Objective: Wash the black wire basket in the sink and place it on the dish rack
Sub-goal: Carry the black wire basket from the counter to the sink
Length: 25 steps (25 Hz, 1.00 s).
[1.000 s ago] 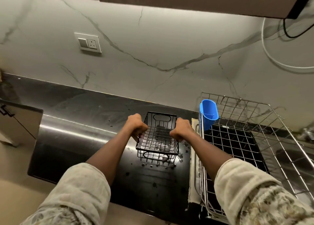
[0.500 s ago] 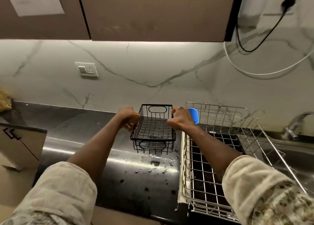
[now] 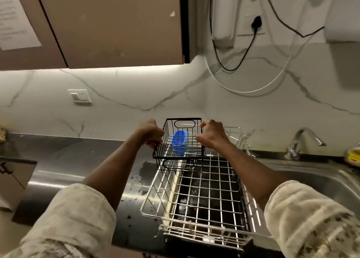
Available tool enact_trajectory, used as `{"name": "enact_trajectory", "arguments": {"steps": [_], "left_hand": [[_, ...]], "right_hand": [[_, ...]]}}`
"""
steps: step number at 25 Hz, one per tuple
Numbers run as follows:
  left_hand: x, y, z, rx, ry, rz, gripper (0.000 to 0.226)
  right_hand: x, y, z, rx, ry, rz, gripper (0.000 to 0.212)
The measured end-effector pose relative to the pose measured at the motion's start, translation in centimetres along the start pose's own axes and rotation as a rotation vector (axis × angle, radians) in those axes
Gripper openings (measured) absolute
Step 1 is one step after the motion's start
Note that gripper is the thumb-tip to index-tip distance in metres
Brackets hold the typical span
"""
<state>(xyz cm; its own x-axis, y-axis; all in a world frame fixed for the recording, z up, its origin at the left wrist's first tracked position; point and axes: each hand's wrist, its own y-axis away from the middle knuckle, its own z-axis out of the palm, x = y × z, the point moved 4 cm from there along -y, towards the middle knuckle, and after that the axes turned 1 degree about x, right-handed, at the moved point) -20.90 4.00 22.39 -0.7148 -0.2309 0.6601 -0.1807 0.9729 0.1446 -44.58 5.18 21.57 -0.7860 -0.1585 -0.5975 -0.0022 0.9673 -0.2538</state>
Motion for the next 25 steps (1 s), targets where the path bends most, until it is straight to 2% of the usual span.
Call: {"name": "enact_trajectory", "arguments": {"steps": [6,11,17,19,25], "left_hand": [[8.9,2.7,7.7,-0.003,-0.014,0.048,0.014],[14.7,2.6,13.9,-0.084,0.018,0.072,0.008],[18.9,0.8,20.7,-0.226,0.062,0.083,0.022],[20.2,0.9,22.7,-0.27,0.031,0.103,0.02],[23.0,2.1,29.4,-0.324,0.044,0.062,0.032]], "right_hand": [[9.0,1.7,-8.3,0.072,-0.018,0.051,0.038],[16.0,1.5,-12.6,0.158,-0.021,0.157,0.048],[22.9,1.7,-15.4,0.214,-0.011,0.256,0.045],[24.9,2.2,-16.2,0.215,-0.024,0.269,0.046],[32.3,3.2,-18.0,0.196,-0.033,0.31,0.038]]}}
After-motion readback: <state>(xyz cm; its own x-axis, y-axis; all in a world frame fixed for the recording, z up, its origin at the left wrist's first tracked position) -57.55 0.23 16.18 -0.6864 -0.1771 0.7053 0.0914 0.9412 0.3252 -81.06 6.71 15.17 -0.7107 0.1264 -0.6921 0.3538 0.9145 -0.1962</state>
